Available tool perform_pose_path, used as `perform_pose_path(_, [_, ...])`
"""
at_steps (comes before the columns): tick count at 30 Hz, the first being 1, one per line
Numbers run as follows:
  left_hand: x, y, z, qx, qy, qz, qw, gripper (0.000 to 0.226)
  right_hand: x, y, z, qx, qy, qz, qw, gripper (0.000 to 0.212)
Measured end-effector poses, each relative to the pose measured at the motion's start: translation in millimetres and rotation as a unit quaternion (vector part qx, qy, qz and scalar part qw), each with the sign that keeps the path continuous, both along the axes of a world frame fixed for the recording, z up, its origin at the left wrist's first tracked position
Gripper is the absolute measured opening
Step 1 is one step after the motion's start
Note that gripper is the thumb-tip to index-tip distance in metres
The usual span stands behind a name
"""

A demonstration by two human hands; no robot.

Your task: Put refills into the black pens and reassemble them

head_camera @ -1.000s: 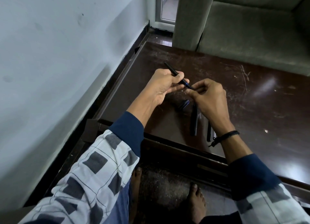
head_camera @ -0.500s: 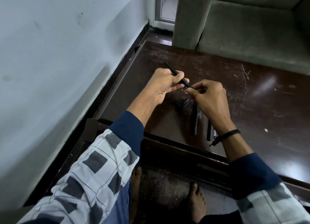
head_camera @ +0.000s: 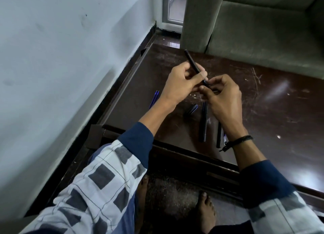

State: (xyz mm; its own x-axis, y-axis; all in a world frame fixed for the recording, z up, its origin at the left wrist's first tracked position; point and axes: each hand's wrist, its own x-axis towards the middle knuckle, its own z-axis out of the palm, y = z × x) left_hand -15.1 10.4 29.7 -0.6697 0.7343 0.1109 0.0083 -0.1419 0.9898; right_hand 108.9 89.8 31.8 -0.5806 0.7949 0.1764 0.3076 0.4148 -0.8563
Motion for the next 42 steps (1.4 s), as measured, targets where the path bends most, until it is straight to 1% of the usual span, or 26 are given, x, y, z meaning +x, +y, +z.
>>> perform_pose_path(4, [-2,0,-3,-0.038,0.151,-0.023,0.988,0.015,2,2,-2,0.013,-0.013,-0.006,1.000,0.024])
perform_pose_path(5, [-3,0,-4,-0.047,0.171,-0.019,0.984,0.015,2,3,-2,0.012,-0.019,0.002,1.000,0.025])
perform_pose_path(6, [-3,1,-4,-0.051,0.173,-0.011,0.984,0.015,2,3,-2,0.010,-0.026,0.011,1.000,0.027])
perform_pose_path(7, [-4,1,-4,-0.049,0.155,0.002,0.987,0.015,2,3,-1,0.007,-0.030,0.020,0.999,0.031])
perform_pose_path(8, [-4,1,-5,-0.042,0.115,0.015,0.992,0.015,2,2,0,0.003,-0.032,0.026,0.999,0.034])
perform_pose_path(10, [-6,0,-4,-0.019,-0.010,0.036,0.999,0.013,2,2,1,-0.002,-0.031,0.026,0.999,0.043])
perform_pose_path(12, [-11,-3,-3,-0.002,-0.145,0.049,0.988,0.011,2,5,0,-0.019,-0.015,0.023,0.999,0.047])
perform_pose_path(14, [-15,-6,-2,0.009,-0.235,0.055,0.971,0.010,2,7,2,-0.035,0.023,0.011,0.999,0.043])
perform_pose_path(17, [-17,-8,-2,0.024,-0.298,0.047,0.953,0.009,1,5,5,-0.014,0.107,-0.064,0.992,0.031])
perform_pose_path(19, [-17,-8,-2,0.027,-0.313,0.043,0.948,0.010,1,4,7,-0.009,0.137,-0.104,0.985,0.026])
perform_pose_path(20, [-17,-8,-2,0.027,-0.315,0.043,0.948,0.011,1,5,7,-0.008,0.132,-0.105,0.986,0.024])
perform_pose_path(22, [-18,-9,-2,0.025,-0.314,0.041,0.948,0.011,2,6,5,0.005,0.096,-0.073,0.993,0.021])
perform_pose_path(25, [-15,-9,-2,0.015,-0.306,0.020,0.952,0.012,1,5,2,0.035,0.044,-0.009,0.998,0.026])
perform_pose_path(28, [-13,-10,-2,0.007,-0.306,0.001,0.952,0.011,-2,2,0,0.045,0.021,0.000,0.999,0.018])
perform_pose_path(32, [-15,-10,-1,0.006,-0.307,0.014,0.952,0.014,0,5,-1,0.041,0.026,-0.014,0.999,0.013])
perform_pose_path(37, [-16,-10,-1,-0.003,-0.301,0.035,0.953,0.025,0,5,-1,0.041,0.019,-0.001,0.999,0.015])
perform_pose_path(42, [-17,-11,0,-0.009,-0.296,0.031,0.955,0.014,1,5,-1,0.034,0.027,0.004,0.999,0.013])
